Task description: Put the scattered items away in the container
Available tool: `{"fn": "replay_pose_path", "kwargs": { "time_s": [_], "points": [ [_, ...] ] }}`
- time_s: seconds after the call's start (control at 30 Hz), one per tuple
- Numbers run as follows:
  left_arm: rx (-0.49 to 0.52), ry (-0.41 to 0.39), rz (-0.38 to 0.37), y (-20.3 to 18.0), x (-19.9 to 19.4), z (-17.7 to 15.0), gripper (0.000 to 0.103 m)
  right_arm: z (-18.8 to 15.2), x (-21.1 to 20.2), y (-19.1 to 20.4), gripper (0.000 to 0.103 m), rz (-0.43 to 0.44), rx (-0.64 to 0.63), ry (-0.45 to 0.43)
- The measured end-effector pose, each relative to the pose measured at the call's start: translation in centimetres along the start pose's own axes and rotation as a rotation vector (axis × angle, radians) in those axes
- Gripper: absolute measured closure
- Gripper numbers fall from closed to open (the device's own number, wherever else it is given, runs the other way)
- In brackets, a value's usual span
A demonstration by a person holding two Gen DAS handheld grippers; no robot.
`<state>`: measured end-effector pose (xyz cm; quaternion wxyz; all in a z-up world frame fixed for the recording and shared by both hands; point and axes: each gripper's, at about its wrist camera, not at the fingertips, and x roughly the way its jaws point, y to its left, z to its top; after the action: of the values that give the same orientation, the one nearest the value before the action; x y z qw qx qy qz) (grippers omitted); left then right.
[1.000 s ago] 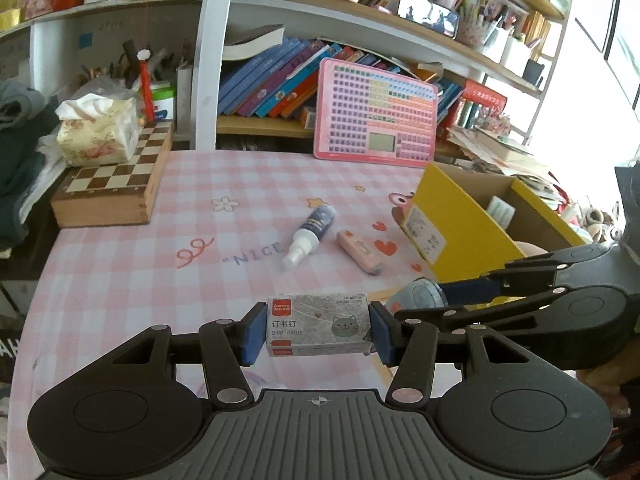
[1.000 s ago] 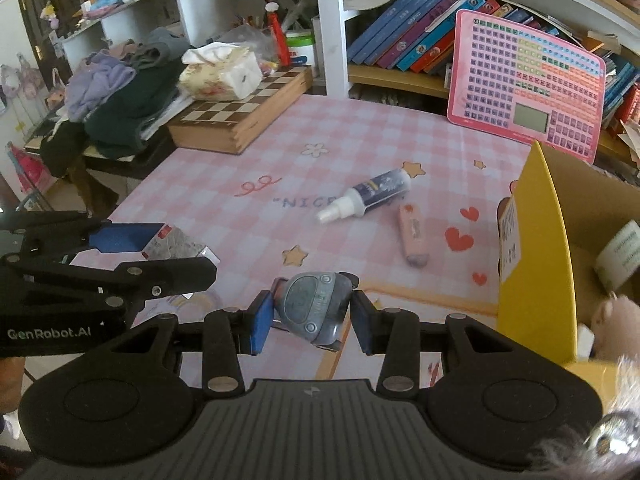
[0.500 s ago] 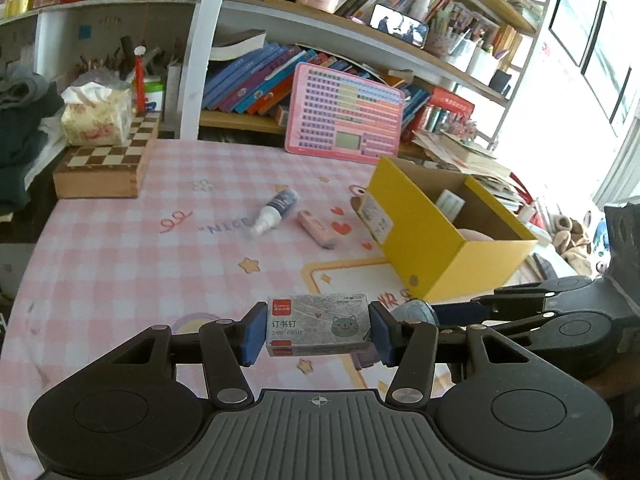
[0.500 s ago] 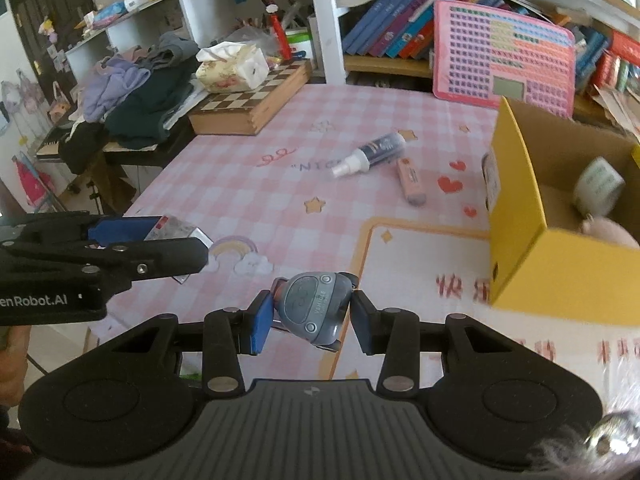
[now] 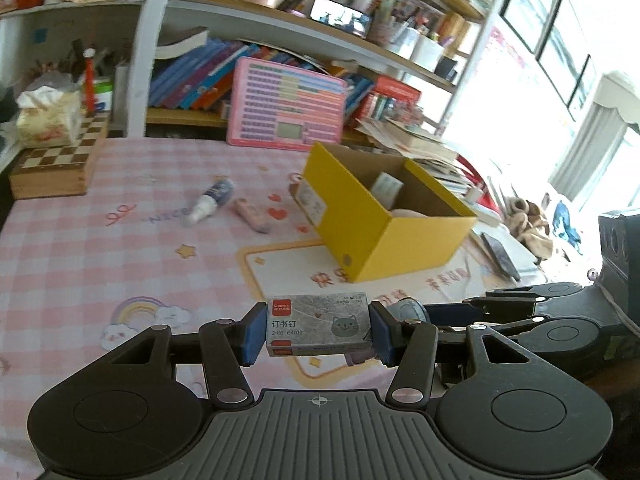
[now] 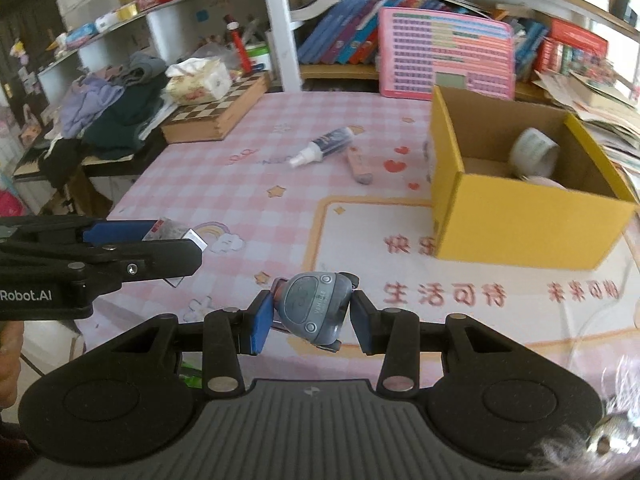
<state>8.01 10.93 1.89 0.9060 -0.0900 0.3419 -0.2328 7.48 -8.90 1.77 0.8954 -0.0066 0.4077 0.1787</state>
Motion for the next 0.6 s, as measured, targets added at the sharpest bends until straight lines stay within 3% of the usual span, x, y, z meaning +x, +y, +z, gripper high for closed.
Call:
{"fn": "replay_pose_path", "kwargs": {
  "time_s": [0.6],
  "points": [
    [0.099,0.058,-0.144,-4.5,3.0,0.5,0.051,-2.6,-3.4,-4.2,0.064,-0.133,0.117,-0.012]
  ]
}}
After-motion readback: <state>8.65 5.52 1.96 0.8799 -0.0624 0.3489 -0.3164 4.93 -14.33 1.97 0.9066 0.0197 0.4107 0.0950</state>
